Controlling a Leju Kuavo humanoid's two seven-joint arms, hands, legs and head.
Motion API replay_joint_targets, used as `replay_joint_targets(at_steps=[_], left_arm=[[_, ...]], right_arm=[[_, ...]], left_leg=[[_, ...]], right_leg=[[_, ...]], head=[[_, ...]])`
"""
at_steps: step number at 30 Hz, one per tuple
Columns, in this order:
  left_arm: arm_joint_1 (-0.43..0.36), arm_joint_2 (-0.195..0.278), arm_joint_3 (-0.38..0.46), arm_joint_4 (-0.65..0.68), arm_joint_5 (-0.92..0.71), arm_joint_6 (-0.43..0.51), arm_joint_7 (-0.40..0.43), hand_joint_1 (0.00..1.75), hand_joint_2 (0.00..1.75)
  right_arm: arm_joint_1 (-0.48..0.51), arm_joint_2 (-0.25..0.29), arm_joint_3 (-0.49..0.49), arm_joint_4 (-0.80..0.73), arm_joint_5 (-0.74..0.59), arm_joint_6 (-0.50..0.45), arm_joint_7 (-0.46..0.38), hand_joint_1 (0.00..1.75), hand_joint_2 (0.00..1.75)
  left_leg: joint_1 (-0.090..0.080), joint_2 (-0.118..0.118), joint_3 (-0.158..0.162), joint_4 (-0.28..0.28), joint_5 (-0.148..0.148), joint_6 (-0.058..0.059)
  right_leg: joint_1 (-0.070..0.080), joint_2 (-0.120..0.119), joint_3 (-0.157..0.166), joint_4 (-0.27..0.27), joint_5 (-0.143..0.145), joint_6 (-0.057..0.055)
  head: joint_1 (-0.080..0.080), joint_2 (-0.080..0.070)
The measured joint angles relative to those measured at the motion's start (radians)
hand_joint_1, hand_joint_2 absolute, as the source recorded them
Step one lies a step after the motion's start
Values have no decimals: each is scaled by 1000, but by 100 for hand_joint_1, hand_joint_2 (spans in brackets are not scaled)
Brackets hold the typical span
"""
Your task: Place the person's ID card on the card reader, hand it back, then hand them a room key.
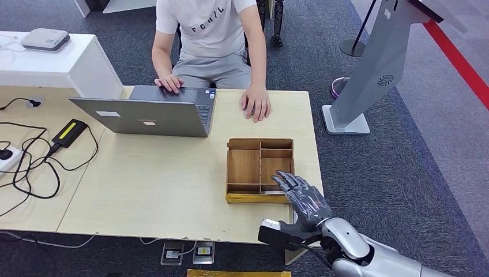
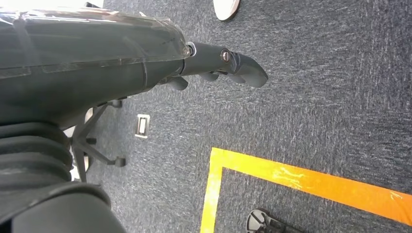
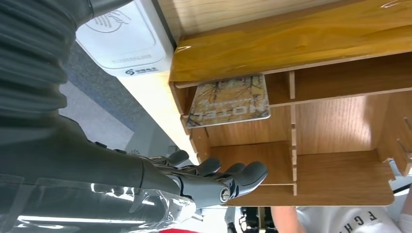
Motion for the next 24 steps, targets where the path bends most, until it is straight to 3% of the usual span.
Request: replay_joint_targets(at_steps=[24], left_arm=[[0,-1,0,0,7,0,0,0,0]], right_arm=[[-40,69,0,141,15,-3,-52,0,175]], left_leg=[[0,0,0,0,0,0]], right_leg=[[0,0,0,0,0,0]], head=[[0,0]])
